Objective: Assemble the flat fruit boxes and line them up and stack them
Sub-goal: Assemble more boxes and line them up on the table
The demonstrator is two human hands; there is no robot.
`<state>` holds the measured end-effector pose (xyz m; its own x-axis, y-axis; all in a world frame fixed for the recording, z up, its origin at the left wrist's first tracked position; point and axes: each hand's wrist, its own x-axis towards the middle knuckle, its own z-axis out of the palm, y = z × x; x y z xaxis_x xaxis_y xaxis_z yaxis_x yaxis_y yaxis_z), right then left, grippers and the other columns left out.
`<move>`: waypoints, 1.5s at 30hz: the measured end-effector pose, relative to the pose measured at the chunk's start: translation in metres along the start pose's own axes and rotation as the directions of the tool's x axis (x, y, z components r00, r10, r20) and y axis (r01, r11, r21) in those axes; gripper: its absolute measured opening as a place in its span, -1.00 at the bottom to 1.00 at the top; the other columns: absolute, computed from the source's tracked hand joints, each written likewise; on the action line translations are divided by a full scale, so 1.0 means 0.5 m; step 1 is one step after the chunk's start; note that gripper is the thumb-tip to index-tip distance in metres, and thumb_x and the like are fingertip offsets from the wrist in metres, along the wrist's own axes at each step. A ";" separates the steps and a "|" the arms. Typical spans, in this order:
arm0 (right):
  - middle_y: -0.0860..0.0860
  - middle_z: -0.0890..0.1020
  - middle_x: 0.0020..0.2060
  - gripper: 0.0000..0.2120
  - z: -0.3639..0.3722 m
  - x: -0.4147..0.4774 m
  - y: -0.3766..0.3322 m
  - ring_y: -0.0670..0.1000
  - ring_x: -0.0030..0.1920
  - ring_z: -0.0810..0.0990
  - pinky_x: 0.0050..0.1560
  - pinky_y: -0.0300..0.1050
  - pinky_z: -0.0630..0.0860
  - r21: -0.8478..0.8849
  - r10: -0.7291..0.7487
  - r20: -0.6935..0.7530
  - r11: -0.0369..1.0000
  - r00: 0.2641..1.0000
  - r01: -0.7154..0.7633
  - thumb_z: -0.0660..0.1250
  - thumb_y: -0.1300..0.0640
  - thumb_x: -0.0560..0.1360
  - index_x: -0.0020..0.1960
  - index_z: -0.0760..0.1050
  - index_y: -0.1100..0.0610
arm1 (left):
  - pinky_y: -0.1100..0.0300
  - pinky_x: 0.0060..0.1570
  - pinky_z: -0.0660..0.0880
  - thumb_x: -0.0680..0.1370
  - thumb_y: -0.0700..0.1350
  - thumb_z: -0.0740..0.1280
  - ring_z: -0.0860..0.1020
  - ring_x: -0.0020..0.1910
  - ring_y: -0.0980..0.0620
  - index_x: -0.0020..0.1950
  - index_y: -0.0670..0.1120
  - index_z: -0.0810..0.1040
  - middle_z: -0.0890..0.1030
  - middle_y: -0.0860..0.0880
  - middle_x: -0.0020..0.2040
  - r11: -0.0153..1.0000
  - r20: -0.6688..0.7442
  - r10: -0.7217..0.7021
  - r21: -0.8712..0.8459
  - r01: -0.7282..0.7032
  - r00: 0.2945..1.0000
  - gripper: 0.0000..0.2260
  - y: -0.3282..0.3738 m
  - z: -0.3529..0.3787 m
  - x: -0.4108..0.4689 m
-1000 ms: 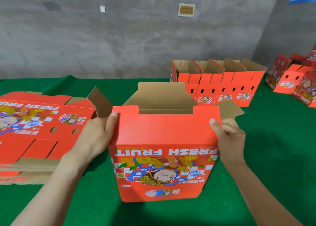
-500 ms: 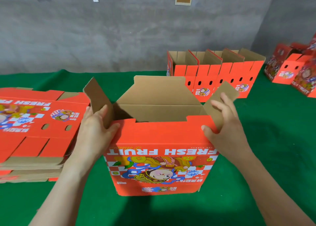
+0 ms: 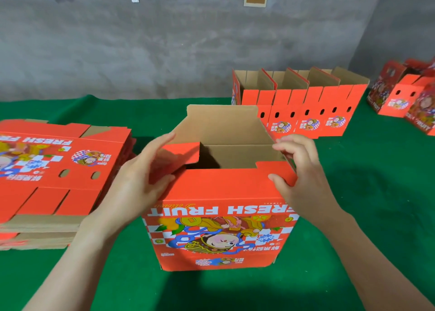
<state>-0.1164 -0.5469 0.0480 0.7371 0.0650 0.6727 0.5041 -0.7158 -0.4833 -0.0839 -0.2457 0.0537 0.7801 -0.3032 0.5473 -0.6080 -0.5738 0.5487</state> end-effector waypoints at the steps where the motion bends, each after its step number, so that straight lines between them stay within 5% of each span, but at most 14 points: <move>1: 0.00 0.34 0.24 -0.43 0.001 0.000 0.001 -0.14 0.27 0.36 0.33 -0.29 0.29 0.009 0.006 0.009 1.000 1.000 -0.006 0.45 0.49 0.28 0.23 0.44 0.17 | 0.34 0.12 0.45 0.40 -0.34 0.46 0.58 0.04 0.26 0.37 0.28 0.31 0.61 0.20 0.07 1.000 0.041 -0.006 0.028 0.005 0.999 -0.26 -0.003 -0.006 0.005; 5: 0.02 0.35 0.32 -0.39 0.003 0.006 0.002 -0.12 0.33 0.34 0.38 -0.18 0.27 0.010 0.020 0.023 1.000 1.000 -0.020 0.46 0.46 0.30 0.29 0.42 0.18 | 0.41 0.05 0.38 0.51 -0.15 0.39 0.60 -0.03 0.06 0.39 0.05 0.40 0.50 -0.03 0.29 0.989 0.112 -0.027 0.145 0.010 0.993 -0.53 0.001 -0.014 0.048; 8: -0.01 0.34 0.34 -0.36 0.003 0.005 0.001 -0.11 0.36 0.34 0.38 -0.07 0.30 0.032 0.032 0.026 0.999 0.999 -0.033 0.47 0.44 0.30 0.30 0.40 0.10 | 0.14 0.23 0.36 0.54 -0.14 0.34 0.54 0.14 -0.23 0.49 0.06 0.29 0.28 -0.17 0.48 0.952 0.056 -0.155 0.276 0.134 0.986 -0.47 0.004 0.001 0.088; 11: -0.07 0.24 0.44 -0.20 0.000 0.003 0.002 -0.18 0.46 0.18 0.43 -0.32 0.12 0.044 0.064 0.046 0.997 0.997 -0.066 0.47 0.41 0.32 0.41 0.23 -0.03 | 0.05 0.34 0.27 0.53 -0.09 0.34 0.34 0.39 -0.23 0.55 0.11 0.09 0.17 -0.21 0.53 0.893 0.092 -0.278 0.391 0.222 0.956 -0.34 -0.001 0.027 0.126; 14: -0.20 0.18 0.46 -0.07 -0.005 0.000 0.003 -0.24 0.49 0.09 0.41 -0.42 0.04 0.033 0.130 0.071 0.991 0.989 -0.133 0.47 0.35 0.34 0.49 0.04 -0.10 | 0.00 0.26 0.36 0.51 -0.05 0.36 0.40 0.32 -0.24 0.57 0.08 -0.07 0.31 -0.20 0.42 0.854 0.151 -0.322 0.472 0.218 0.935 -0.23 -0.008 0.050 0.145; 17: -0.35 0.57 0.08 -0.25 -0.006 -0.008 0.000 -0.27 0.27 0.42 0.25 -0.46 0.24 0.039 0.160 0.115 0.985 0.980 -0.165 0.47 0.29 0.38 0.38 0.21 -0.18 | -0.02 0.22 0.39 0.49 -0.04 0.39 0.45 0.23 -0.27 0.56 0.11 -0.08 0.33 -0.20 0.36 0.841 0.144 -0.351 0.482 0.245 0.925 -0.19 -0.016 0.054 0.151; 19: -0.33 0.64 -0.21 -0.40 -0.005 -0.014 -0.002 -0.29 0.12 0.52 0.15 -0.46 0.32 0.042 0.151 0.126 0.987 0.980 -0.157 0.47 0.25 0.40 0.23 0.29 -0.23 | 0.00 0.20 0.39 0.47 -0.05 0.41 0.46 0.21 -0.26 0.56 0.12 -0.06 0.35 -0.20 0.34 0.852 0.137 -0.342 0.462 0.245 0.930 -0.18 -0.020 0.052 0.151; 22: -0.27 0.64 -0.28 -0.67 -0.002 -0.014 -0.002 -0.25 0.03 0.56 0.09 -0.39 0.36 0.028 0.149 0.119 0.988 0.982 -0.153 0.44 0.23 0.43 0.10 0.48 -0.07 | 0.04 0.18 0.37 0.41 -0.13 0.46 0.45 0.24 -0.23 0.55 0.10 0.04 0.38 -0.18 0.36 0.889 0.112 -0.290 0.399 0.224 0.951 -0.16 -0.023 0.046 0.145; 29: -0.04 0.59 -0.10 -0.81 -0.006 -0.005 0.005 -0.11 -0.10 0.61 0.02 -0.15 0.49 -0.010 0.083 0.077 0.997 0.994 -0.082 0.45 0.34 0.40 -0.02 0.56 0.17 | 0.37 -0.16 0.36 0.50 0.03 0.39 0.51 -0.25 0.30 -0.02 0.03 0.42 0.54 0.19 -0.16 0.986 0.095 -0.166 -0.015 0.168 0.981 -0.82 -0.010 0.017 0.110; 32: 0.02 0.59 -0.10 -0.87 -0.002 -0.006 0.001 -0.02 -0.08 0.58 0.05 -0.29 0.44 -0.042 0.062 0.042 0.997 0.997 -0.061 0.48 0.35 0.36 -0.12 0.59 0.22 | 0.43 -0.13 0.36 0.47 0.29 0.27 0.51 -0.19 0.31 -0.22 0.00 0.51 0.58 0.22 -0.25 0.977 0.088 -0.201 -0.051 0.206 0.976 -0.64 0.004 0.012 0.092; 35: -0.01 0.58 -0.06 -0.89 -0.013 0.010 -0.010 -0.15 -0.04 0.54 0.03 -0.43 0.40 0.028 0.123 0.082 0.992 0.989 -0.126 0.46 0.32 0.38 -0.18 0.60 0.13 | 0.20 0.16 0.37 0.37 0.29 0.40 0.50 0.16 0.06 -0.25 0.01 0.59 0.64 0.05 0.04 0.963 0.055 -0.187 0.205 0.172 0.981 -0.65 0.008 0.022 0.080; 38: -0.05 0.58 -0.07 -0.87 -0.030 0.051 -0.015 -0.21 -0.08 0.53 -0.05 -0.45 0.45 0.098 0.179 0.191 0.975 0.965 -0.200 0.40 0.28 0.44 -0.17 0.58 0.07 | -0.01 0.27 0.26 0.32 0.20 0.47 0.32 0.29 -0.11 -0.19 0.07 0.57 0.48 -0.03 0.33 0.889 0.068 -0.237 0.417 0.188 0.969 -0.75 0.012 0.029 0.079; 41: 0.07 0.60 -0.04 -0.98 -0.021 0.094 -0.012 -0.05 0.03 0.52 0.02 -0.51 0.30 -0.080 0.114 0.319 0.992 0.941 -0.093 0.39 0.26 0.46 -0.12 0.58 0.18 | -0.06 0.28 0.33 0.33 0.18 0.47 0.38 0.29 -0.12 -0.04 0.02 0.49 0.54 -0.05 0.17 0.917 0.194 -0.323 0.306 0.255 0.926 -0.64 0.007 0.024 0.084; 45: -0.05 0.52 -0.01 -0.86 0.011 0.125 -0.002 -0.01 0.07 0.45 0.18 -0.16 0.30 -0.236 0.240 0.580 0.964 0.779 -0.121 0.41 0.11 0.47 -0.08 0.44 0.06 | 0.02 0.38 0.21 0.36 0.21 0.44 0.24 0.38 -0.14 0.46 0.01 0.27 0.37 -0.06 0.35 0.879 0.268 -0.382 0.400 0.259 0.884 -0.25 0.006 0.021 0.095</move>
<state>-0.0684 -0.5382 0.0875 0.9558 0.2819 0.0833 0.2905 -0.8621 -0.4151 -0.0474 -0.2699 0.0746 0.9618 -0.2529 0.1052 -0.2739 -0.8871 0.3715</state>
